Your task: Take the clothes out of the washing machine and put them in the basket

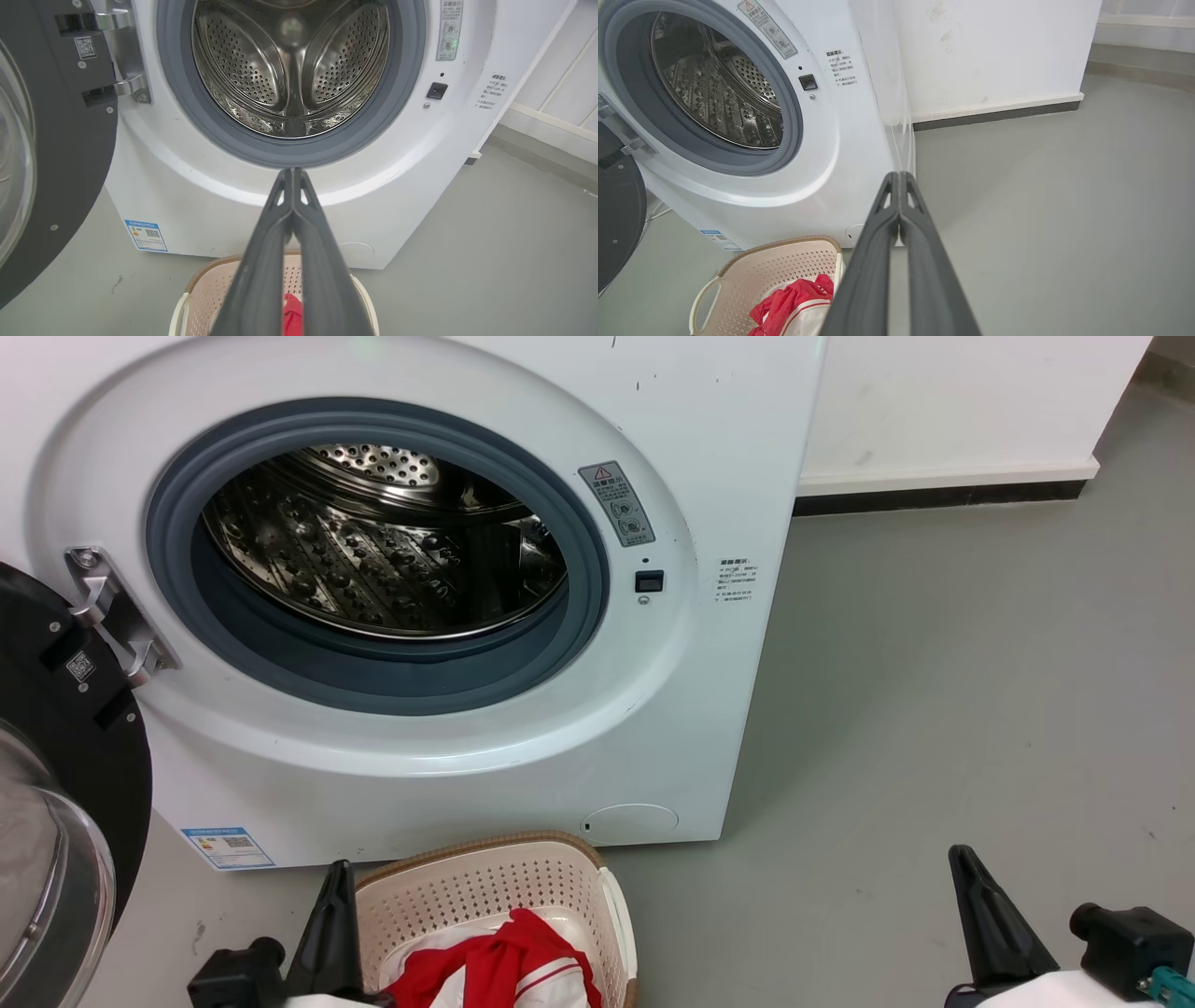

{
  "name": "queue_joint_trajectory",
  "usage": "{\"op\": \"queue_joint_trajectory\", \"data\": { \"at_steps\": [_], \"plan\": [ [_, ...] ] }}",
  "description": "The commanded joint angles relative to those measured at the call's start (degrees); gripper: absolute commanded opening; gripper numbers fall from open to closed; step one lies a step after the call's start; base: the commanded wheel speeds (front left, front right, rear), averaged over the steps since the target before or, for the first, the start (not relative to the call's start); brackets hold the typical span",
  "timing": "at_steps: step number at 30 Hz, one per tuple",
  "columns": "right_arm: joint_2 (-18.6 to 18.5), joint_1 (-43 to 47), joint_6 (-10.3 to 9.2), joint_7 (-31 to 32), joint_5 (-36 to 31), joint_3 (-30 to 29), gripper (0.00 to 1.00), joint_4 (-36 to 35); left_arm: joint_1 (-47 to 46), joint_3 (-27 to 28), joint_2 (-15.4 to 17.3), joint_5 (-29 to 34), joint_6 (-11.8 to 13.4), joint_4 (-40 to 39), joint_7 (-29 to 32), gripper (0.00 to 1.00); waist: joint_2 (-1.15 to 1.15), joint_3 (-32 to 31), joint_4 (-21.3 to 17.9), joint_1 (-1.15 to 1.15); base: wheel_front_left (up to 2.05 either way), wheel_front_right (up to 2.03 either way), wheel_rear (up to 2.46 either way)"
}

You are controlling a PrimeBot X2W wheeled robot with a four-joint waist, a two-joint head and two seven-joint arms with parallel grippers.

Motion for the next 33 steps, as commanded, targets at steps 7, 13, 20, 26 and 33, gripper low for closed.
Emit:
{"op": "queue_joint_trajectory", "data": {
  "at_steps": [7, 13, 20, 26, 33],
  "plan": [
    [-1.0, -3.2, 0.01, 0.1, 11.1, 0.1, 0.0, 1.8, -2.9, 0.9, 0.4, -10.4, -1.0, 0.8, 2.1, 0.0, 0.0, -0.1, 0.2, 0.0, 0.0, 0.0, 0.0],
    [-1.3, -4.5, 0.01, 0.3, 17.5, 0.1, 0.0, 3.3, -4.0, 1.4, 0.4, -16.6, -1.5, 1.7, 3.4, 0.0, 0.0, -0.1, 0.3, 0.0, 0.0, 0.0, 0.0],
    [-1.6, -5.8, 0.0, 0.5, 24.5, -0.1, 0.0, 5.0, -5.2, 1.9, 0.4, -23.3, -2.1, 2.7, 4.8, 0.0, 0.0, -0.2, 0.5, 0.0, 0.0, 0.0, 0.0],
    [-1.8, -6.8, 0.0, 0.7, 29.9, -0.2, 0.0, 6.3, -6.1, 2.3, 0.4, -28.6, -2.6, 3.5, 5.9, 0.0, 0.0, -0.2, 0.6, 0.0, 0.0, 0.0, 0.0],
    [-1.9, -8.1, 0.0, 1.0, 35.8, -0.4, 0.0, 7.7, -7.1, 2.8, 0.4, -34.4, -3.1, 4.3, 7.2, 0.0, 0.0, -0.3, 0.8, 0.0, 0.0, 0.0, 0.0]
  ]
}}
